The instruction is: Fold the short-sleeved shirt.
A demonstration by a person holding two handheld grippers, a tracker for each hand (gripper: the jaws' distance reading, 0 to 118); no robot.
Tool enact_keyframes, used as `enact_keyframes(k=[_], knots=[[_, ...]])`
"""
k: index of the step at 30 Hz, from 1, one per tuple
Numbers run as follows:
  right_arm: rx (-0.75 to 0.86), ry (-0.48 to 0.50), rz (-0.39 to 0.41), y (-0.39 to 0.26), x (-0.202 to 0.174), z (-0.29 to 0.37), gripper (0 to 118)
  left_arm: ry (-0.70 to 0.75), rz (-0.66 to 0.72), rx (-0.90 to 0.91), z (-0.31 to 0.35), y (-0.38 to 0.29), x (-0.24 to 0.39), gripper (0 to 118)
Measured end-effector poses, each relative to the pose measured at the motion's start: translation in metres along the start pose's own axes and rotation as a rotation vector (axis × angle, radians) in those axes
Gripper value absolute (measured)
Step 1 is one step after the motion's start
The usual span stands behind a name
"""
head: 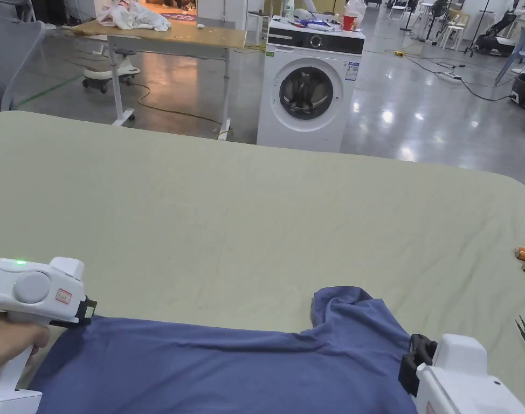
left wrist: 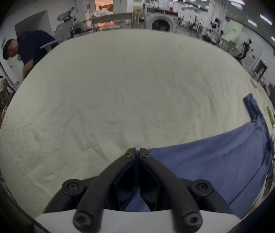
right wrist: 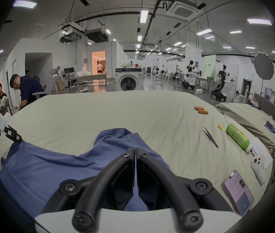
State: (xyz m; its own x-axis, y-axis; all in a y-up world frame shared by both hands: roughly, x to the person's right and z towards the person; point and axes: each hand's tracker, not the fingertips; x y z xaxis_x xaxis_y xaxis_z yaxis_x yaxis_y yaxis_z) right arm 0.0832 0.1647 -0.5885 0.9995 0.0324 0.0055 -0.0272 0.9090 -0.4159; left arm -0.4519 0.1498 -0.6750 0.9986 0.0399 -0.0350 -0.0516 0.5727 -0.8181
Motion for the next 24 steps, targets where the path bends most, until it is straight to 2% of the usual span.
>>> enact_keyframes(k=[4,6,9,10,13,16,20,21,24], knots=[[-0.166,0.031,-0.010,0.023,0.027,-0.050,2,-0.014,0.016,0.096,0.030,-0.006,0.000,0],[-0.212,0.018,0.049,0.032,0.036,-0.079,6,-0.016,0.020,0.126,0.042,-0.012,0.000,0],[-0.327,0.039,0.103,0.041,0.043,-0.115,40,-0.005,0.034,0.160,0.056,-0.021,0.000,0],[-0.365,0.063,0.080,0.041,0.046,-0.126,52,-0.010,0.040,0.178,0.059,-0.025,-0.001,0],[-0.474,0.126,0.049,0.034,0.053,-0.160,63,-0.007,0.044,0.197,0.067,-0.036,0.001,0],[-0.561,0.102,0.085,0.023,0.055,-0.184,62,0.004,0.044,0.211,0.070,-0.046,0.003,0],[-0.569,0.113,0.090,0.020,0.051,-0.190,58,0.003,0.058,0.212,0.070,-0.056,0.003,0],[-0.572,0.110,0.095,0.021,0.050,-0.190,51,0.005,0.060,0.210,0.070,-0.057,0.002,0],[-0.558,0.101,0.128,0.024,0.045,-0.188,2,0.009,0.065,0.211,0.069,-0.059,0.001,0]])
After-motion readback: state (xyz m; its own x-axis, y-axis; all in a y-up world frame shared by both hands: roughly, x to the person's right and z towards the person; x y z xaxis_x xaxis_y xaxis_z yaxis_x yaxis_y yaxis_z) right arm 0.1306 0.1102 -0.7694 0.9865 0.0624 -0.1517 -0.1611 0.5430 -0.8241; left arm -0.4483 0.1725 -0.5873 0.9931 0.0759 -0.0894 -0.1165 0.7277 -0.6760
